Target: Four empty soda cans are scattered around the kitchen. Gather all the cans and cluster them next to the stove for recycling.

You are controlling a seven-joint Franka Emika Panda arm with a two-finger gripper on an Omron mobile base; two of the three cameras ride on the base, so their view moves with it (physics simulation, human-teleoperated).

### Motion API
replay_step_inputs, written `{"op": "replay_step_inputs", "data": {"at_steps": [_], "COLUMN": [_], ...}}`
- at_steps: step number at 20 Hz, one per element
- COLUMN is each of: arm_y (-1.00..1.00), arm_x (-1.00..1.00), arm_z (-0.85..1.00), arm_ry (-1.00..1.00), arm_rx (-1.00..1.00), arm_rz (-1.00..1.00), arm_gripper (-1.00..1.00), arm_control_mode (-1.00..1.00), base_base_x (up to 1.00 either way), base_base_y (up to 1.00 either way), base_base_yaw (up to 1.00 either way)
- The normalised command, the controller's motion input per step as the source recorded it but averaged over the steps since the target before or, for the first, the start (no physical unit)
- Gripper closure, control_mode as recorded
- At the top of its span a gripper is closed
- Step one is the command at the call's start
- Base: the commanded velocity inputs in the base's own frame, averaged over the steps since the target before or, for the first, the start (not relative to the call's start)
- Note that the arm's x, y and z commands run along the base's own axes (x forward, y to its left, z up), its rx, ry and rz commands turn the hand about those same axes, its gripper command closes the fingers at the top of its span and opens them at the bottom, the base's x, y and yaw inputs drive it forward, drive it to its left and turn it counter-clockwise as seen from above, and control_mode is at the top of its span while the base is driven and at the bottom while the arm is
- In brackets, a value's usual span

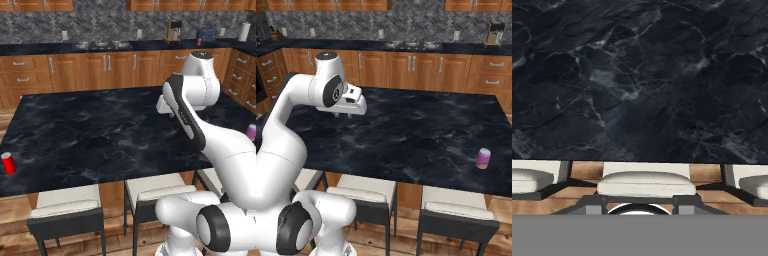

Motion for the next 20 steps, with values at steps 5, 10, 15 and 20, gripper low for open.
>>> {"op": "replay_step_inputs", "data": {"at_steps": [5,10,15,20], "arm_y": [0.0,0.0,0.0,0.0], "arm_x": [0.0,0.0,0.0,0.0], "arm_z": [0.0,0.0,0.0,0.0], "arm_ry": [0.0,0.0,0.0,0.0], "arm_rx": [0.0,0.0,0.0,0.0], "arm_rz": [0.0,0.0,0.0,0.0], "arm_gripper": [-1.0,-1.0,-1.0,-1.0], "arm_control_mode": [1.0,1.0,1.0,1.0], "base_base_x": [-0.01,-0.29,-0.43,-0.47], "base_base_y": [0.0,0.0,-0.08,-0.17], "base_base_yaw": [0.0,0.0,0.0,0.0]}}
